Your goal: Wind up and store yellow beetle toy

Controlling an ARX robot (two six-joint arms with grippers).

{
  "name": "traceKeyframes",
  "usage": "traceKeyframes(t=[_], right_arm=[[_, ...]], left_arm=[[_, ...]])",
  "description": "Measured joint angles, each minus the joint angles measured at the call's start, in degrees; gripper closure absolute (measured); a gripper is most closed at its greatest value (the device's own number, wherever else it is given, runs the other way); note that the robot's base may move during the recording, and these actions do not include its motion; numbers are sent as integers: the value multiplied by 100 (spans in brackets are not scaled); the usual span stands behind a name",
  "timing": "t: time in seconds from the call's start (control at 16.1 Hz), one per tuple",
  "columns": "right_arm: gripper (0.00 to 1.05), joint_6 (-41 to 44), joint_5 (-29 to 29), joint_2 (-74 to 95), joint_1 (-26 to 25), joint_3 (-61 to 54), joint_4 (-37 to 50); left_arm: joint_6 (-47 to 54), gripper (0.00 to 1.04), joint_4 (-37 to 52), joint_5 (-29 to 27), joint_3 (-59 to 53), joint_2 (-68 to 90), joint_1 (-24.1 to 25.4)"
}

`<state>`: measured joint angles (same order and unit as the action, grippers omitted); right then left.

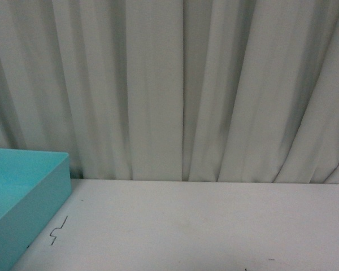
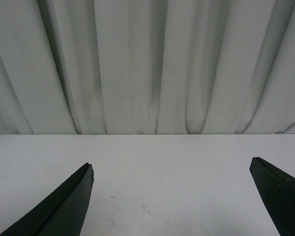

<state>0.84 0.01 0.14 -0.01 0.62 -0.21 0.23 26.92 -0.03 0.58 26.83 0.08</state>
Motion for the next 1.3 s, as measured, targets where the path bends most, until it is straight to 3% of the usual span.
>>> traceKeyframes(t=[1.12,1.24,1.3], right_arm=[[7,0,0,0,0,0,-2],[7,0,0,0,0,0,-2],[7,0,0,0,0,0,-4]], left_arm=[[0,103,-1147,0,-2,-1141,0],[0,103,-1681,0,-2,-1676,0],[0,103,-2608,11,20,-2651,0]])
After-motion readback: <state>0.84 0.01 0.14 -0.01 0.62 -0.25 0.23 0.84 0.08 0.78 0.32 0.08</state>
